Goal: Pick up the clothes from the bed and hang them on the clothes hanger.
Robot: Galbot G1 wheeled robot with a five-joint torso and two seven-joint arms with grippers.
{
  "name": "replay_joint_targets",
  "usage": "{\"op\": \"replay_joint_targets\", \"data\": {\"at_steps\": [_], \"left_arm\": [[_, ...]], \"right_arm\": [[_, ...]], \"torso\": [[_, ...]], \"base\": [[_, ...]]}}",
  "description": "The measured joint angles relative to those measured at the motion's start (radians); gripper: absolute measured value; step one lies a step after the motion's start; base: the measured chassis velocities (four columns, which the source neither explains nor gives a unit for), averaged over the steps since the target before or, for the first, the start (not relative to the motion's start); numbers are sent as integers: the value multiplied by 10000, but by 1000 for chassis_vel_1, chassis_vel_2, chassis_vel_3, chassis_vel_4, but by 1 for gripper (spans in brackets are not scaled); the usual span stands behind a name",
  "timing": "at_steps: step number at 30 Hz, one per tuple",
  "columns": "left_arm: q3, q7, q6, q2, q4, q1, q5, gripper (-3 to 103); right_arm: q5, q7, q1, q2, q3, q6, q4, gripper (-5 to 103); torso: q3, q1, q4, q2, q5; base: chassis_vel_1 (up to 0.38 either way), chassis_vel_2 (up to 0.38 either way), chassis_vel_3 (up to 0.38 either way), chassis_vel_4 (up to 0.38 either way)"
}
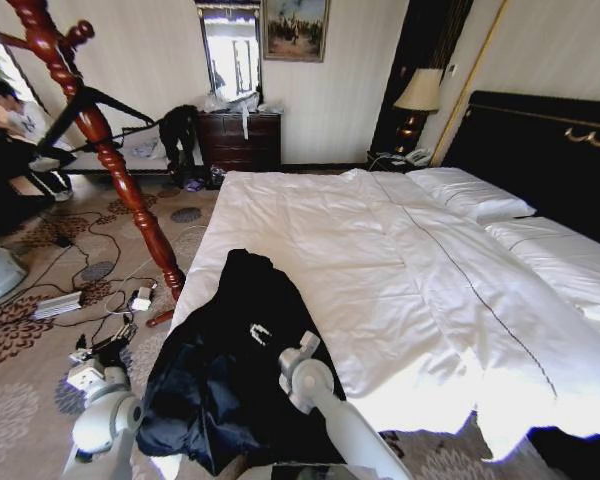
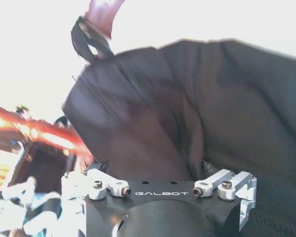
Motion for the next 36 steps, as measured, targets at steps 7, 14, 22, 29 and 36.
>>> {"op": "replay_joint_targets", "data": {"at_steps": [7,14,22,29,36], "left_arm": [[33,-13,7,2,25,-42,-18,100],[116,-26,30,64,-3,-61,-35,100],[128,-33,35,82,-163,17,-38,100],[-7,-36,35,75,-293,168,-67,100],[-61,-38,10,17,-331,213,-90,100]], "right_arm": [[48,165,-324,-820,1143,242,414,100],[-19,1189,-1504,-1694,2350,-541,685,100],[252,1340,-2021,-2383,2620,-1282,755,100],[271,1068,-2143,-1989,2234,-1359,715,96],[-58,440,-2394,-2190,2148,-1177,613,64]], "torso": [[0,1,-2,-1,3],[-1,0,-1,-1,2],[-1,0,-1,0,1],[-1,0,0,0,0],[-1,-1,-2,1,0]], "base": [[0,0,0,0],[0,0,0,0],[0,0,0,0],[0,0,0,0],[0,0,0,0]]}}
